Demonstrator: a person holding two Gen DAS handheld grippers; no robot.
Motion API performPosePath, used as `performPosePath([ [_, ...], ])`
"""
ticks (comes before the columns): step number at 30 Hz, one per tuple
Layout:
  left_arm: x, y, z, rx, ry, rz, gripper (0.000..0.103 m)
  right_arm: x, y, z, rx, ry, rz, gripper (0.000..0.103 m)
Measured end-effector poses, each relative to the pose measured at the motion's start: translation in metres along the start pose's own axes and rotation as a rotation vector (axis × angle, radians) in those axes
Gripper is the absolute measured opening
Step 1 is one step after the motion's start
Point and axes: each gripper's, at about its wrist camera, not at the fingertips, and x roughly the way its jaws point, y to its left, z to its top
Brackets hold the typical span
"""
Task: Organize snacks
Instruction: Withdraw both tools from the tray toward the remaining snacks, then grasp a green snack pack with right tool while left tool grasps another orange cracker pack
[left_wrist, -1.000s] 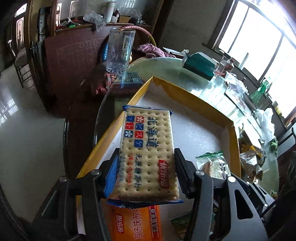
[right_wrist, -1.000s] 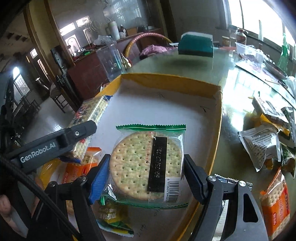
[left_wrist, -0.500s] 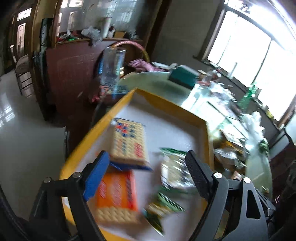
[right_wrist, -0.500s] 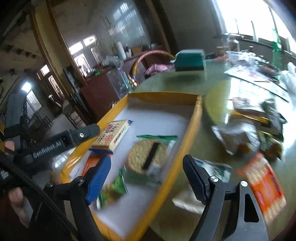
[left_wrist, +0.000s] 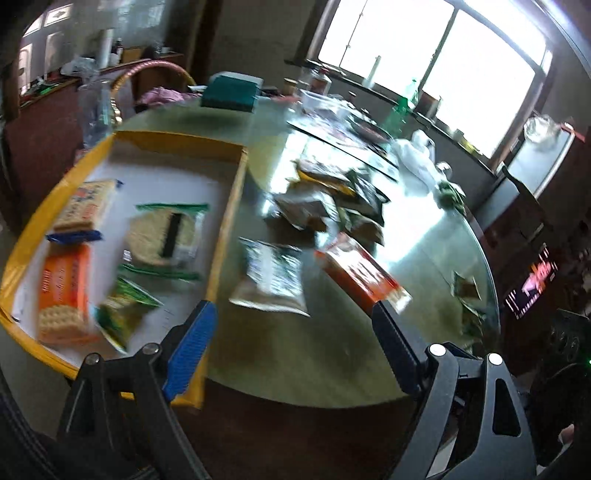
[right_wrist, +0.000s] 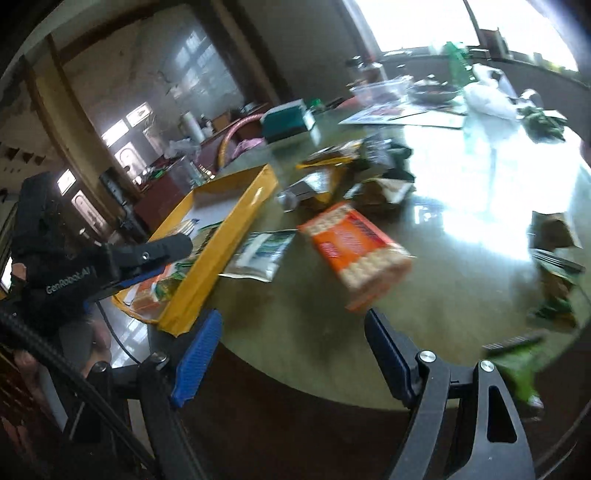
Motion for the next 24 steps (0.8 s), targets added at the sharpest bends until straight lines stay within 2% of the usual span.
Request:
performPosePath([
  [2, 0.002, -0.01, -0.005, 0.015, 0.015, -0.003, 0.086, -0.006, -0.009, -0.005, 0.006, 0.005, -0.019, 0.071],
  [6, 0.003, -0.025, -0.014, 0.043, 0.028, -0.004, 0.086, -0.014, -0.027, -0.014, 0.016, 0.024, -0.051, 0.064],
  [8, 0.003, -0.029, -0.016, 0.052, 0.03, -0.003, 0.086, -0.023, -0.037, -0.018, 0.025, 0.032, -0.085, 0.056],
  [11, 0.007, -0.035, -0.018, 0.057, 0.041, 0.007, 0.086, -0.041, -0.05, -0.023, 0.047, 0.003, -0.173, 0.055],
  [13, 0.009, -0.038, -0.018, 0.056, 0.041, 0.013, 0.086, -0.052, -0.059, -0.025, 0.062, -0.019, -0.204, 0.051],
  [17, 0.01, -0.04, -0.019, 0.063, 0.043, 0.009, 0.086, -0.063, -0.077, -0.025, 0.103, -0.04, -0.26, 0.05],
  [24, 0.015, -0.047, -0.023, 0.082, 0.061, 0.01, 0.086, -0.042, -0.092, -0.034, 0.132, 0.025, -0.305, 0.039],
])
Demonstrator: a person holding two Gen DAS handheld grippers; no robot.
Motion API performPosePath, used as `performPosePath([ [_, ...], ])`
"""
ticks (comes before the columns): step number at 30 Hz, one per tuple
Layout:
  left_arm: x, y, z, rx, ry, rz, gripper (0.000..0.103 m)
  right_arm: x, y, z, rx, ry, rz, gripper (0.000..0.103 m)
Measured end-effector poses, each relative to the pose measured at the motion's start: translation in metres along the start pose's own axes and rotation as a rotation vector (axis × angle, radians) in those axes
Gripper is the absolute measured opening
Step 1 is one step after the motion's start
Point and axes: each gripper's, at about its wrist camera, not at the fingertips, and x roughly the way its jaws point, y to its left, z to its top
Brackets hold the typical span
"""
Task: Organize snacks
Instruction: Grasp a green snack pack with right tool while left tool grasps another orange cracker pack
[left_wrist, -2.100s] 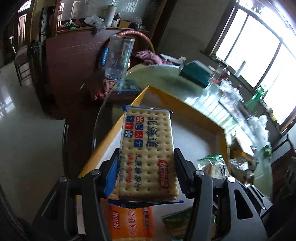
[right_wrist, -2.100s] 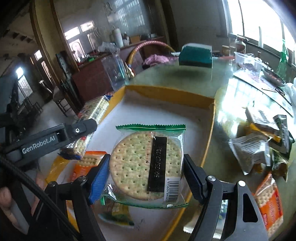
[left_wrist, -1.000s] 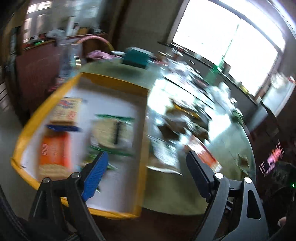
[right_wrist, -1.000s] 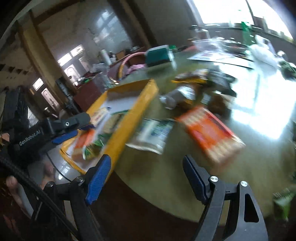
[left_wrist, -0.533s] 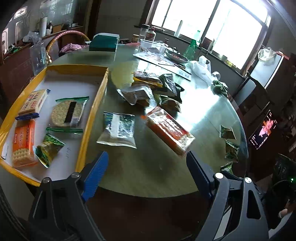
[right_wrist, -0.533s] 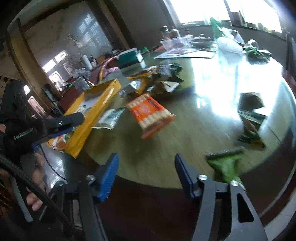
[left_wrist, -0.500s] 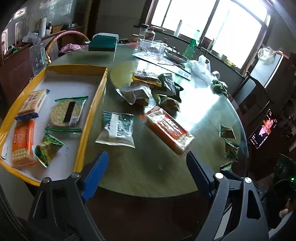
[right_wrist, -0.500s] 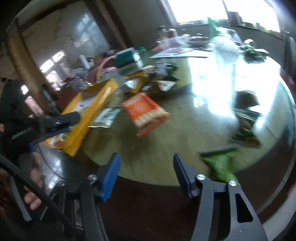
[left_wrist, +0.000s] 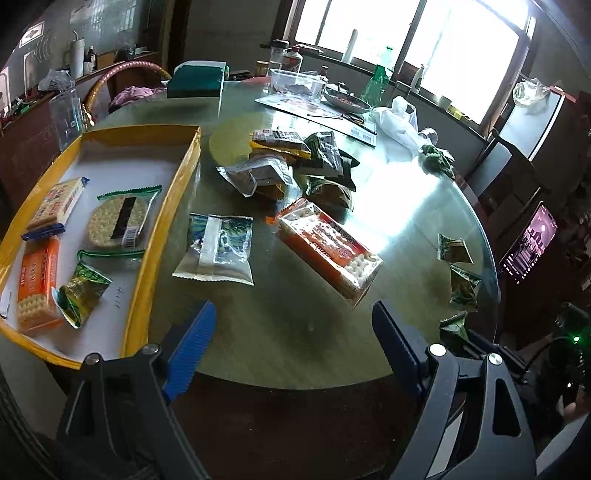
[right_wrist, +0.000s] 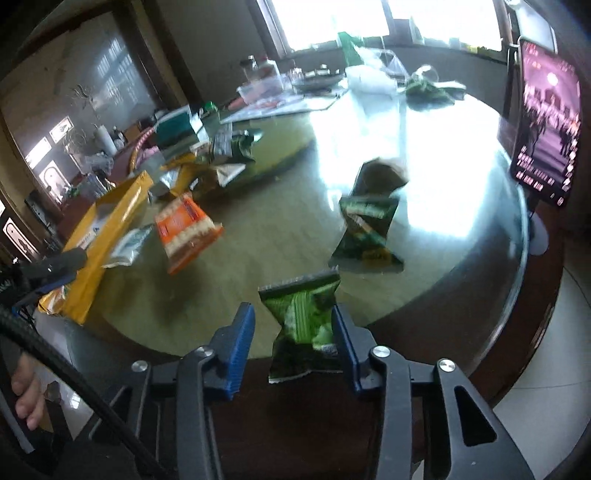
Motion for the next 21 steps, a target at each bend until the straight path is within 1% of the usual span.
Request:
performPosePath([
  [1, 0.002, -0.001, 0.0, -0.001, 0.006, -0.003, 0.086, 0.003, 0.002, -0.001, -0.003, 0.004, -0.016, 0.035],
  [2, 0.005, -0.001, 0.0, 0.001, 0.014, -0.004, 0.086, 0.004, 0.003, -0.003, -0.009, 0.003, -0.021, 0.034],
  [6, 0.024, -0.008, 0.007, -0.013, 0.072, -0.036, 0.086, 0.008, 0.017, -0.003, -0.057, -0.008, -0.025, 0.032],
  [8, 0.035, -0.012, 0.015, -0.037, 0.096, -0.077, 0.086, 0.011, 0.022, -0.002, -0.068, -0.013, -0.033, 0.032],
  [11, 0.058, -0.02, 0.032, -0.063, 0.12, -0.098, 0.086, 0.015, 0.025, 0.002, -0.066, -0.017, -0.028, 0.032],
  [12, 0.066, -0.023, 0.036, -0.066, 0.126, -0.084, 0.086, 0.016, 0.026, 0.002, -0.065, -0.02, -0.028, 0.032],
  [13, 0.075, -0.026, 0.042, -0.074, 0.136, -0.052, 0.086, 0.016, 0.027, 0.002, -0.061, -0.027, -0.026, 0.032],
  [15, 0.089, -0.03, 0.05, -0.087, 0.136, -0.028, 0.086, 0.017, 0.026, 0.002, -0.03, -0.042, -0.032, 0.032],
  [16, 0.096, -0.032, 0.054, -0.099, 0.135, 0.008, 0.086, 0.018, 0.027, 0.002, -0.021, -0.048, -0.036, 0.032],
  [18, 0.105, -0.035, 0.059, -0.111, 0.129, 0.038, 0.086, 0.019, 0.031, 0.003, -0.037, -0.049, -0.049, 0.032],
  [21, 0.121, -0.043, 0.064, -0.095, 0.13, 0.095, 0.086, 0.021, 0.038, 0.005, -0.091, -0.045, -0.06, 0.031],
])
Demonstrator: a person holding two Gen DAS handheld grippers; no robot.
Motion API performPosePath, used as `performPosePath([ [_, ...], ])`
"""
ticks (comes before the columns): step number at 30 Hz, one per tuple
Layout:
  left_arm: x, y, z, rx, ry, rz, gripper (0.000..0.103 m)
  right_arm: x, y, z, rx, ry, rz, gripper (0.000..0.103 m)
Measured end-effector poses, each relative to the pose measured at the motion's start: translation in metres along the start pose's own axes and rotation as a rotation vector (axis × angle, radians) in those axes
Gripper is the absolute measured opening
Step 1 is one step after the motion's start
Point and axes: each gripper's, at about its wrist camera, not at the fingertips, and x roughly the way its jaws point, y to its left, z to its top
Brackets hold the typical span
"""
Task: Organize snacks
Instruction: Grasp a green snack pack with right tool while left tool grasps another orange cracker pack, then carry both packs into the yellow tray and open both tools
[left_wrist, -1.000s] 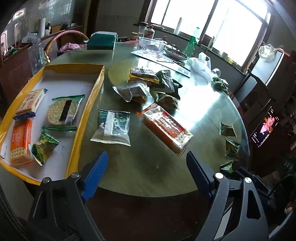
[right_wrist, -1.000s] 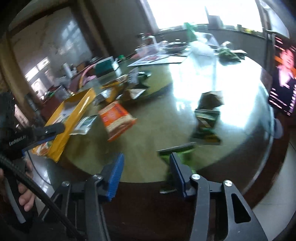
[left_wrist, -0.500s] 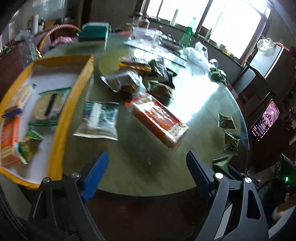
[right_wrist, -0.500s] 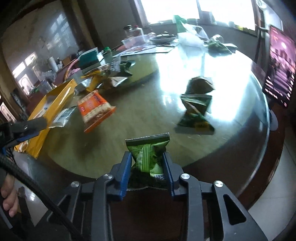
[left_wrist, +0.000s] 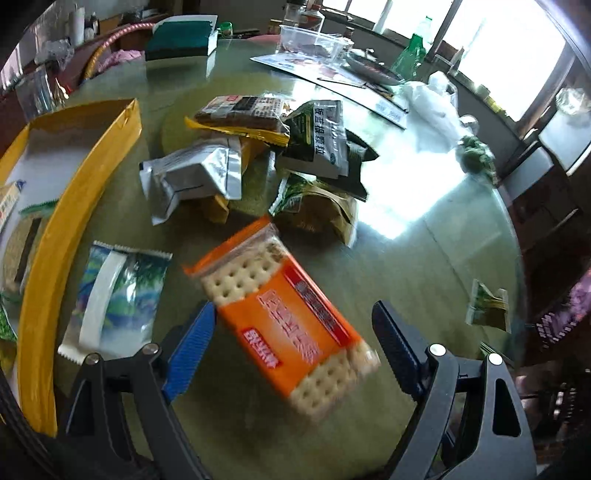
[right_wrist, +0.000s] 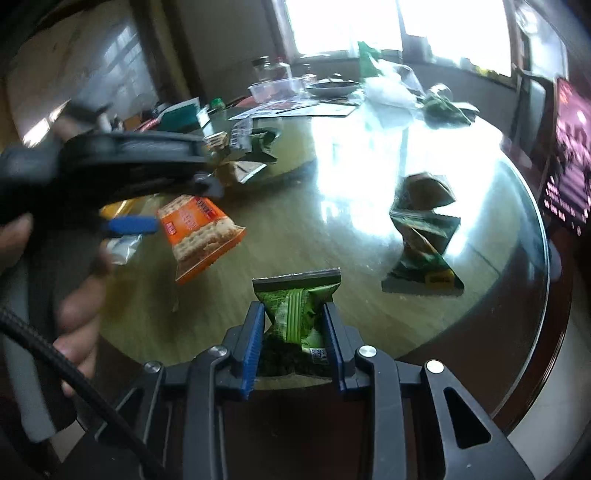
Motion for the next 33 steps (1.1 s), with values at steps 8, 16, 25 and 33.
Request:
performPosePath([
  [8, 0.006, 0.005, -0.017, 0.081, -0.049, 0.112, 0.081, -0.003, -0.004, -0.003, 0.05, -0.003, 0.01, 0.031],
  [16, -0.024, 0.023, -0.06, 0.243, -0.068, 0.062, 0.06, -0.007, 0.0, -0.008, 0.069, -0.022, -0.014, 0.031],
  [25, -0.041, 0.034, -0.089, 0.286, -0.087, 0.07, 0.06, -0.001, 0.013, -0.003, 0.051, -0.007, -0.017, 0.031],
  [33, -0.057, 0.052, -0.091, 0.216, -0.147, -0.05, 0.057, -0.001, 0.02, 0.001, 0.071, -0.001, 0.045, 0.024],
])
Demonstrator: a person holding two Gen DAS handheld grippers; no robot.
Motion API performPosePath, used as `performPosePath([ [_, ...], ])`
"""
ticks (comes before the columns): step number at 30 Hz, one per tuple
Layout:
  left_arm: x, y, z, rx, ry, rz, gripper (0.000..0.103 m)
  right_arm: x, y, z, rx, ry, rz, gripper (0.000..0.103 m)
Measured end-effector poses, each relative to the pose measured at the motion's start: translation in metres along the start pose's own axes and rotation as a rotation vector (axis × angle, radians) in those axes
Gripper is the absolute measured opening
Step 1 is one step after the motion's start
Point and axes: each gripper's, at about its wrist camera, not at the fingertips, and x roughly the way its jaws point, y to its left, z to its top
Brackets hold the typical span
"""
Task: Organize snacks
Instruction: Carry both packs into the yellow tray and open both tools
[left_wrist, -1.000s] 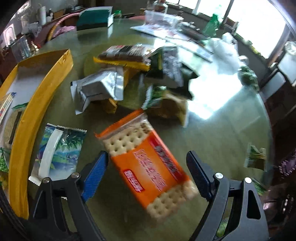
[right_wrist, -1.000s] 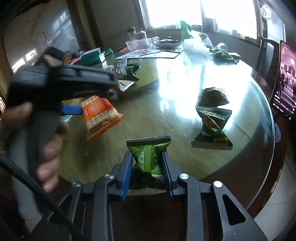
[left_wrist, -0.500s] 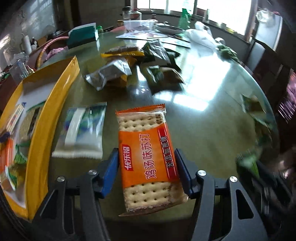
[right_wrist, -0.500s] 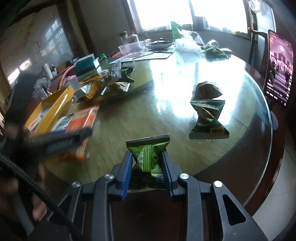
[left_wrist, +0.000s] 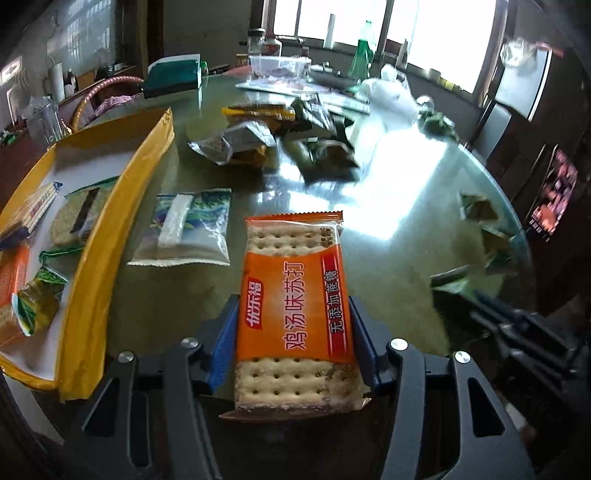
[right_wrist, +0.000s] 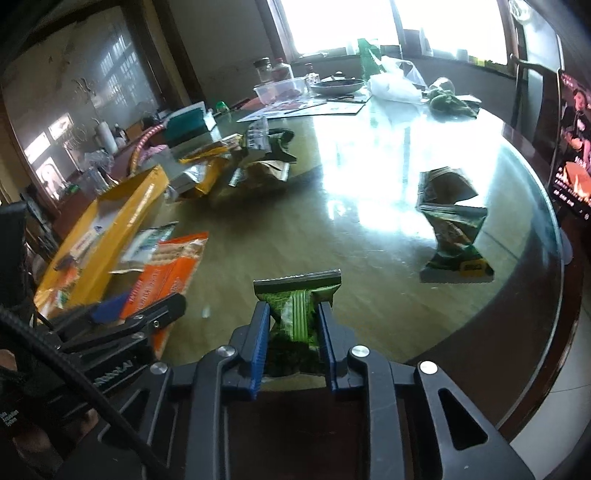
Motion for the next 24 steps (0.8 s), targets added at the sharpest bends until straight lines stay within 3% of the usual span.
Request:
performPosePath([
  [13, -0.035, 0.029, 0.006, -0.119, -0.04, -0.107, 0.057, 0.01, 0.022, 0.005, -0.055, 0.032, -0.054, 0.021],
  [18, -0.046, 0.038, 0.006, -0.142, -0.061, -0.118, 0.057, 0.013, 0.018, 0.005, -0.021, 0.036, -0.045, 0.027],
  [24, -0.056, 0.05, 0.008, -0.17, -0.089, -0.124, 0.057, 0.011, 0.03, 0.003, -0.067, 0.026, -0.079, 0.02],
])
